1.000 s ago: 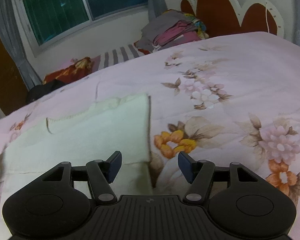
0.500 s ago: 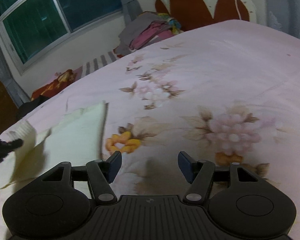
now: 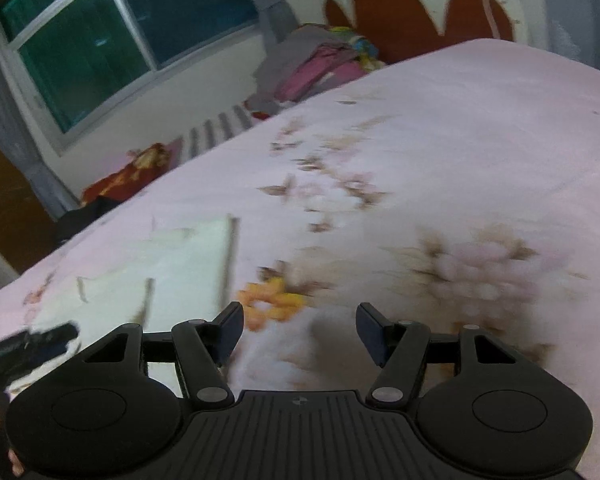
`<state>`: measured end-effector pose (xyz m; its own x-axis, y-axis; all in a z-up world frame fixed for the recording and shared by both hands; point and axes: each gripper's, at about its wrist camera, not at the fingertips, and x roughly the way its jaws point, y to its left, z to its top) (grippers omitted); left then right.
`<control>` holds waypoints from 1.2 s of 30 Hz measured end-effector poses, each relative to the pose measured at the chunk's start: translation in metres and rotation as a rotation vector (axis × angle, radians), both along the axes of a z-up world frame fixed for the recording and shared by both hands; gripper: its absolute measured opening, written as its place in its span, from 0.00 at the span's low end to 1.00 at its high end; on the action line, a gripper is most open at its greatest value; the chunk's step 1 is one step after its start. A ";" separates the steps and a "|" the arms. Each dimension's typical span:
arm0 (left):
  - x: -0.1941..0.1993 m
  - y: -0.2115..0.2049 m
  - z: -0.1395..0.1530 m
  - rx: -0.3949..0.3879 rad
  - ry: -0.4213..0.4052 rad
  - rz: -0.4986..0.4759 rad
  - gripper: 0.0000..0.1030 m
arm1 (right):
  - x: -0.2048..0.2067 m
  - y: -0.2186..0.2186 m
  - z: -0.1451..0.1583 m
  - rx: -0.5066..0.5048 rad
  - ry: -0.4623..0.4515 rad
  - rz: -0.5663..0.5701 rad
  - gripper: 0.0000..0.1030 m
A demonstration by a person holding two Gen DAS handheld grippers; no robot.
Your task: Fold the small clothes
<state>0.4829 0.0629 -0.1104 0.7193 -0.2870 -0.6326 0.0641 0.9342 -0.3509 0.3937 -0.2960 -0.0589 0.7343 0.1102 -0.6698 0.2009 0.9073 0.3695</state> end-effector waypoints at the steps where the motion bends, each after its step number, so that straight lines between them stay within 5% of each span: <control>1: -0.010 0.018 0.001 0.016 0.003 0.049 0.57 | 0.007 0.009 0.000 0.010 -0.006 0.024 0.61; 5: -0.038 0.079 0.002 0.097 0.019 0.208 0.56 | 0.040 0.050 -0.006 0.076 -0.011 0.125 0.61; 7: -0.042 0.102 -0.003 0.111 0.051 0.254 0.56 | 0.057 0.072 -0.013 0.093 0.003 0.169 0.39; 9: -0.043 0.117 -0.007 0.106 0.073 0.266 0.56 | 0.073 0.092 -0.023 0.110 0.032 0.195 0.38; 25: -0.012 0.128 -0.028 0.122 0.100 0.182 0.52 | 0.115 0.137 -0.048 0.151 0.114 0.202 0.38; 26: -0.010 0.127 -0.028 0.136 0.102 0.165 0.51 | 0.116 0.139 -0.048 0.139 0.115 0.206 0.34; 28: -0.007 0.127 -0.028 0.154 0.109 0.143 0.48 | 0.117 0.144 -0.048 0.093 0.112 0.212 0.03; 36: -0.003 0.125 -0.030 0.188 0.113 0.097 0.35 | 0.093 0.129 -0.010 -0.021 -0.068 0.178 0.03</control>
<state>0.4801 0.1878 -0.1399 0.6593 -0.0897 -0.7465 -0.0590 0.9836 -0.1703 0.4864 -0.1671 -0.0688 0.7481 0.2293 -0.6227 0.0113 0.9339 0.3573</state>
